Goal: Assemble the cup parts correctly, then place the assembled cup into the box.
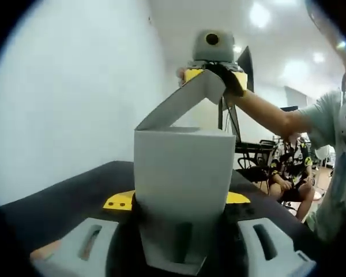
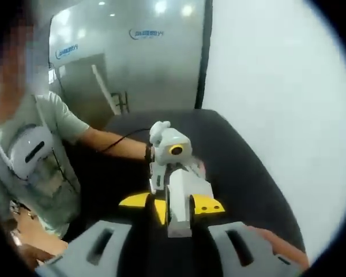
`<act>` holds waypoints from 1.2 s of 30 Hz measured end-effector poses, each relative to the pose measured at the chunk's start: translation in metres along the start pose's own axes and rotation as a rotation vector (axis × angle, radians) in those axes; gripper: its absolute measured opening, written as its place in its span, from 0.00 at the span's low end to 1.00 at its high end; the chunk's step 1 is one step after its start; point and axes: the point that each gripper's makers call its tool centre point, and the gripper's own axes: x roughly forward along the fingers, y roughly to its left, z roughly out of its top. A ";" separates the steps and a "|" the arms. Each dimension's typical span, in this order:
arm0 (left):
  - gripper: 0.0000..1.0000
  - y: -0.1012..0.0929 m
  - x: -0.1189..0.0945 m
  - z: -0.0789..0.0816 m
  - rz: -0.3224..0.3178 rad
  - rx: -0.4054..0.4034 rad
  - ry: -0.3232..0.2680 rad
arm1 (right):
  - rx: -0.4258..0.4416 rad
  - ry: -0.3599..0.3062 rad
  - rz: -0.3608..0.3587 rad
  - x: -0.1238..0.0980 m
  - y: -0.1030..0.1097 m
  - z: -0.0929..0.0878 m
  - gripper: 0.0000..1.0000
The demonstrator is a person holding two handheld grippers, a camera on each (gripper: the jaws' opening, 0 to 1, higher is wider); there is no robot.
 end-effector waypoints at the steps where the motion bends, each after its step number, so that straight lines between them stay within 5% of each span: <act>1: 0.50 0.001 0.000 0.000 0.001 -0.002 0.000 | -0.014 0.002 -0.018 0.002 -0.003 0.002 0.23; 6: 0.50 -0.001 -0.001 0.000 -0.001 0.001 0.000 | -0.047 0.115 -0.038 0.008 -0.007 -0.004 0.15; 13: 0.50 -0.001 -0.002 -0.001 0.003 0.002 0.009 | -0.057 0.163 -0.061 0.015 -0.009 -0.008 0.14; 36: 0.50 0.004 -0.003 -0.002 0.006 -0.028 0.001 | -0.347 0.314 -0.298 0.015 -0.019 -0.010 0.08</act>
